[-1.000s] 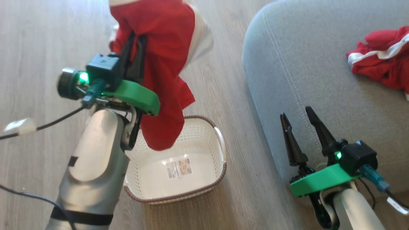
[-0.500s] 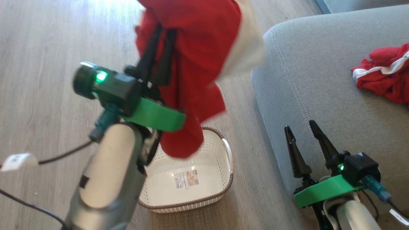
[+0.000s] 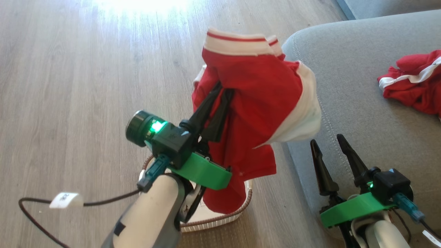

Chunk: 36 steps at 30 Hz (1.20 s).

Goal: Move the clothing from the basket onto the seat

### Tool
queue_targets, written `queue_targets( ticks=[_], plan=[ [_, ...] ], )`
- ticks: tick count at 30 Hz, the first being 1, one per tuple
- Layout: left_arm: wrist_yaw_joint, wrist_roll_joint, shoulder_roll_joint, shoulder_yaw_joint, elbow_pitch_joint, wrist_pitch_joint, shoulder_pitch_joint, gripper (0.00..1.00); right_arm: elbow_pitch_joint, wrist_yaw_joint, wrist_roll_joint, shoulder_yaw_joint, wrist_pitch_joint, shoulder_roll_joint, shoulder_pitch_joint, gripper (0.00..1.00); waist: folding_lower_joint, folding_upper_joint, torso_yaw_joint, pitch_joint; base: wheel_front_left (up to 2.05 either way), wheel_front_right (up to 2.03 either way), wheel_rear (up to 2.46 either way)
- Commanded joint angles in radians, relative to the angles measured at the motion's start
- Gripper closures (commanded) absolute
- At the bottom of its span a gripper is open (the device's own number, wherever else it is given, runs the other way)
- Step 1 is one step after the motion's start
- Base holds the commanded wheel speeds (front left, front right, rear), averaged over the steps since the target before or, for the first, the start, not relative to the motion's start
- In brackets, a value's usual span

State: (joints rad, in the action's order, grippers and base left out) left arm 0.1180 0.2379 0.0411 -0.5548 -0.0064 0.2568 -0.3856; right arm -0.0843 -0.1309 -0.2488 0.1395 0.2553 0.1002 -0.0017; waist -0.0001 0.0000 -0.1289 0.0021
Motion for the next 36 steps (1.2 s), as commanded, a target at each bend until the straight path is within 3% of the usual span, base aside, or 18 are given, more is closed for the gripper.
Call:
queue_targets(
  ticks=[1,25,31,36],
  plan=[
    [0.012,0.01,0.009,0.03,-0.044,0.005,-0.027,1.0,0.033,0.0,0.004,0.018,0.006,0.01,-0.02,0.0,0.0001,0.0,-0.001,-0.001,0.0,0.0,0.0],
    [0.024,0.006,0.009,0.054,-0.049,0.005,-0.011,1.0,0.059,0.0,0.0,0.06,0.006,0.044,-0.001,0.0,0.0001,0.0,-0.011,-0.007,0.0,0.0,0.0],
    [0.017,0.0,0.009,0.076,-0.042,0.005,-0.013,1.0,0.104,0.0,0.002,0.128,0.006,0.078,0.012,0.0,0.0001,0.0,-0.018,-0.002,0.0,0.0,0.0],
    [0.012,-0.003,0.009,0.082,-0.04,0.005,-0.017,1.0,0.151,0.0,0.0,0.258,0.006,0.143,0.025,0.0,0.0001,0.0,-0.018,0.001,0.0,0.0,0.0]
  ],
)
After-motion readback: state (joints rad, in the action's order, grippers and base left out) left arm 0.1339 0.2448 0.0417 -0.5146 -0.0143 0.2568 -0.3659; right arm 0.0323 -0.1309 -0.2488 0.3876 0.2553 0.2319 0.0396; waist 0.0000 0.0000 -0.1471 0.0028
